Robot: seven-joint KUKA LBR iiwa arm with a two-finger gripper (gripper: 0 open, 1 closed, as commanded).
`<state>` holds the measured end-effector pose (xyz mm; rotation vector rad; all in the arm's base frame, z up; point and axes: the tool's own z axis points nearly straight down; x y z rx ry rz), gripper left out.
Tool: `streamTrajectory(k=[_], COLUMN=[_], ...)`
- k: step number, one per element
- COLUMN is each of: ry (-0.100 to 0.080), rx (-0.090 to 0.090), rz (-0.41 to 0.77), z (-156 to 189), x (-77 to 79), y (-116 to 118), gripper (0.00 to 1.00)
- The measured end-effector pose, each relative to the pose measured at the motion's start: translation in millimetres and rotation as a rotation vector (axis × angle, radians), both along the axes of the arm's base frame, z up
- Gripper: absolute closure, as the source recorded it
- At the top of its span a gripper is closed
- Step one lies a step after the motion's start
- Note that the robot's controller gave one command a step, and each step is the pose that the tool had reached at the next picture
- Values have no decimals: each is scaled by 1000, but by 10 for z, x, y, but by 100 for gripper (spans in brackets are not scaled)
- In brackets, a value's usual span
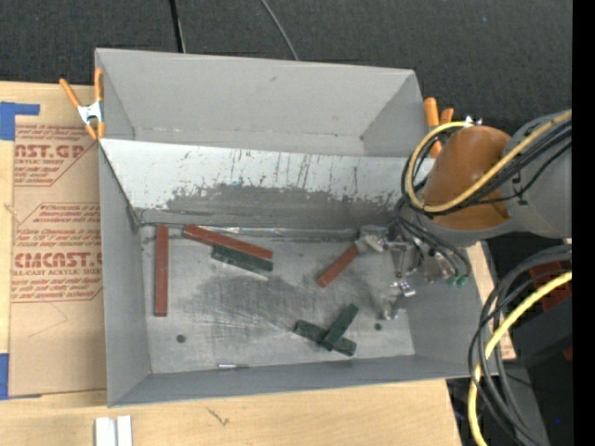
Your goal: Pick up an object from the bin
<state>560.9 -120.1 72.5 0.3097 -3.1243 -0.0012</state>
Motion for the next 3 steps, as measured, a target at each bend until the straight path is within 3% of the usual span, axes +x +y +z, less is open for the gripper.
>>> streamTrajectory(k=[1,2,3], ry=[3,3,-9], rx=[-3,-3,-1], rz=[286,286,212], z=[-4,-5,1785], x=[-570,-570,-464], y=[560,560,714], gripper=[100,100,100])
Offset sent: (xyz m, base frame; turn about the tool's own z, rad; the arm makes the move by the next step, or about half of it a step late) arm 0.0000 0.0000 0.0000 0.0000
